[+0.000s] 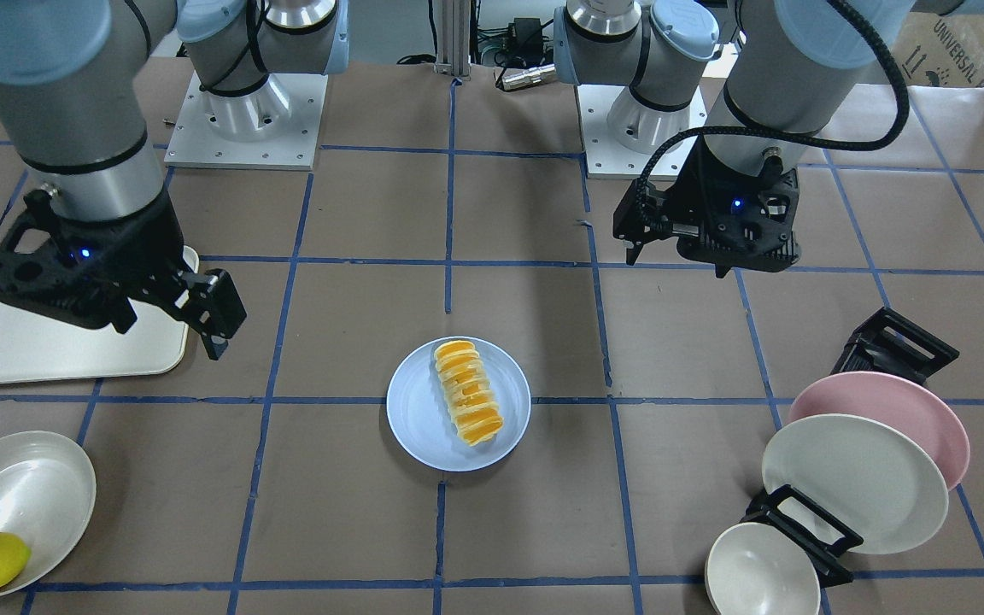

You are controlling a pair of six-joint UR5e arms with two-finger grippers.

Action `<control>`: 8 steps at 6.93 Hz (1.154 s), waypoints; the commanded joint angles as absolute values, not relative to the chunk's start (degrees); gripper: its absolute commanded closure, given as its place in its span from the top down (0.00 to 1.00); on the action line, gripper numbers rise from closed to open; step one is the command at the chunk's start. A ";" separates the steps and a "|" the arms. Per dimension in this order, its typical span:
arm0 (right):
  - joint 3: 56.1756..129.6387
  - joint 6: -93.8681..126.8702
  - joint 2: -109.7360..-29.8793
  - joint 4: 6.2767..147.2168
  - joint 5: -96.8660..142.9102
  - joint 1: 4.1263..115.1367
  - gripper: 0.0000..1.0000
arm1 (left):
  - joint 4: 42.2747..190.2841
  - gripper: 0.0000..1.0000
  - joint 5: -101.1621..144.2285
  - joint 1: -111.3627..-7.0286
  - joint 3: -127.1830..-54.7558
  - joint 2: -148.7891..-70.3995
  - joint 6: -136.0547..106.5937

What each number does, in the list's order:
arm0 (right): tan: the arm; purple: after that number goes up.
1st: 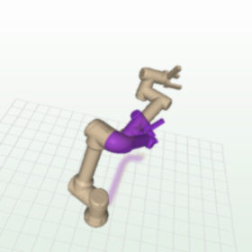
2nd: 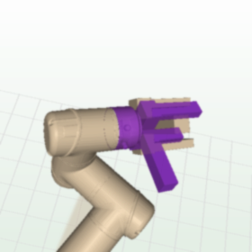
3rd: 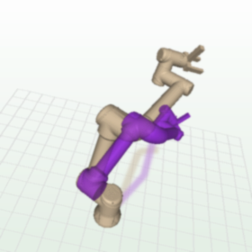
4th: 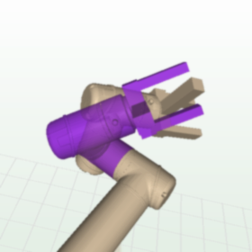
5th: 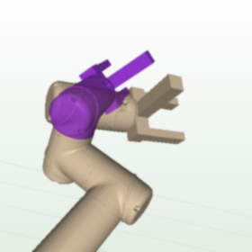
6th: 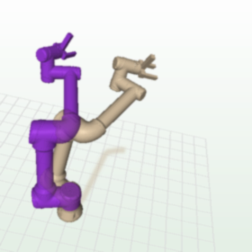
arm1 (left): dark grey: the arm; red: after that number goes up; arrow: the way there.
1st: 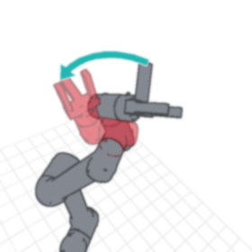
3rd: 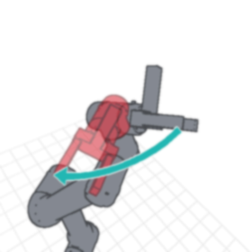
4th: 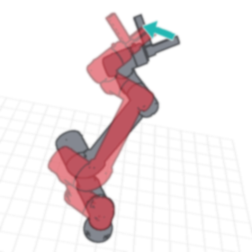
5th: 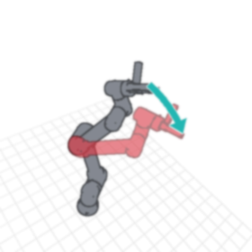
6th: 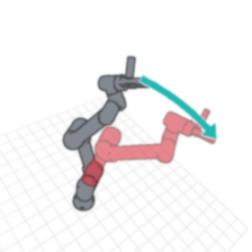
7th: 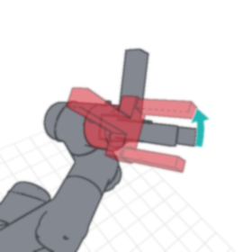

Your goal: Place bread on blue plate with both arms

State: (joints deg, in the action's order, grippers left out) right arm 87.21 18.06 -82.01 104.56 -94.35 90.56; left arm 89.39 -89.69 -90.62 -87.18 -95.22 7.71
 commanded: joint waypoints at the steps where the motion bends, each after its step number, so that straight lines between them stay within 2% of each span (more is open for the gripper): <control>1: 86.75 15.43 -86.21 96.07 -94.40 87.82 1.00 | 91.57 1.00 -90.09 -90.70 -86.75 -93.79 6.95; 2: 87.10 0.76 -87.18 96.33 -93.44 87.63 0.92 | 93.58 1.00 -90.09 -90.79 -86.75 -93.43 6.68; 3: 87.27 -0.60 -88.41 96.15 -90.90 87.63 0.93 | 95.26 1.00 -90.09 -90.79 -86.57 -92.91 6.68; 4: 89.19 0.69 -90.94 95.28 -89.84 87.80 0.99 | 95.71 1.00 -90.09 -90.79 -86.66 -92.38 6.68; 6: 97.08 5.70 -98.14 96.14 -89.57 88.06 1.00 | 95.53 1.00 -90.70 -90.70 -88.14 -91.93 6.68; 8: 97.39 -0.39 -97.74 97.29 -85.82 88.42 1.00 | 95.36 1.00 -90.96 -90.62 -86.75 -91.85 6.59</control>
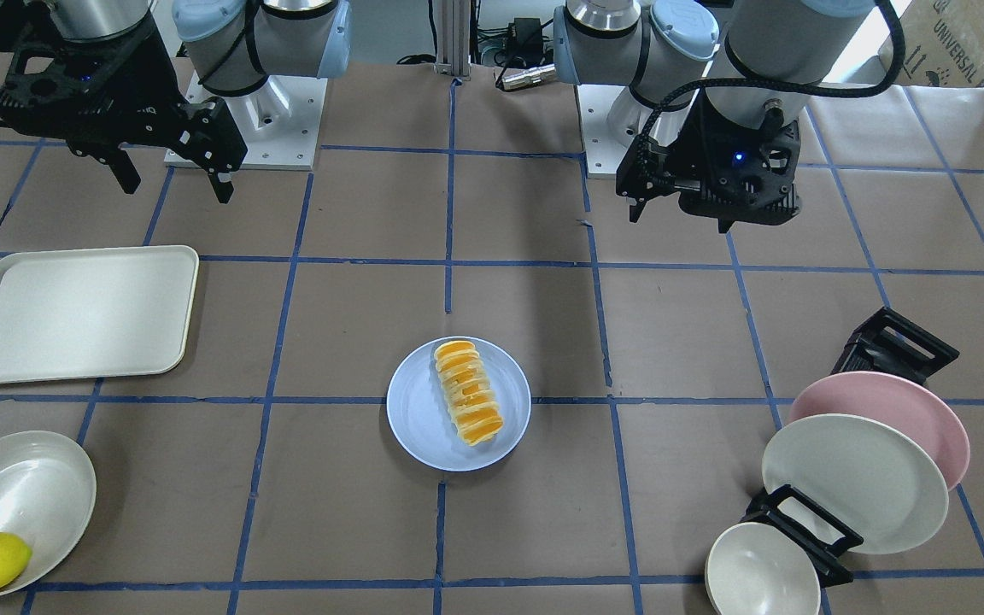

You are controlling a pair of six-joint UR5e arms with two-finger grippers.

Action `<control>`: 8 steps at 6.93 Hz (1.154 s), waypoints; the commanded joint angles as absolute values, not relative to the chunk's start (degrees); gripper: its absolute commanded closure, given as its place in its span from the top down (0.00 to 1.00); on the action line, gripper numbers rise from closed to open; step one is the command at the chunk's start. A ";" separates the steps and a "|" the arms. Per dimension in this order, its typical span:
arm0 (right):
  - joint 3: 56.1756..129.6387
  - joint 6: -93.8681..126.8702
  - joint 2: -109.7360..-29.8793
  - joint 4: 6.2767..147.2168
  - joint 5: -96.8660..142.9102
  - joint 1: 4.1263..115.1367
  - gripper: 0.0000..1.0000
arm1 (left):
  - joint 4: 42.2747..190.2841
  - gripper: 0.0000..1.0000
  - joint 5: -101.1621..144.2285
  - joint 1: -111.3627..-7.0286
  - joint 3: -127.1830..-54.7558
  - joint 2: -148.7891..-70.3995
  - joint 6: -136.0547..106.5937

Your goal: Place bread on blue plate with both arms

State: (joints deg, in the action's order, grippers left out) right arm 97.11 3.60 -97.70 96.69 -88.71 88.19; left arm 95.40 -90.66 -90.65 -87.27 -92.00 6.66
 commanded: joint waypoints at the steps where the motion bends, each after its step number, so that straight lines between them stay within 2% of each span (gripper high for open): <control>1: 95.99 -0.70 -96.17 97.90 -84.82 88.94 1.00 | 95.62 1.00 -90.79 -90.62 -87.36 -91.85 6.68; 3: 91.34 -0.62 -92.30 96.77 -85.69 90.87 1.00 | 95.71 1.00 -90.88 -90.62 -86.84 -91.85 6.68; 8: 91.93 0.00 -92.20 96.68 -86.65 90.62 1.00 | 95.45 1.00 -90.88 -90.70 -86.66 -91.67 6.77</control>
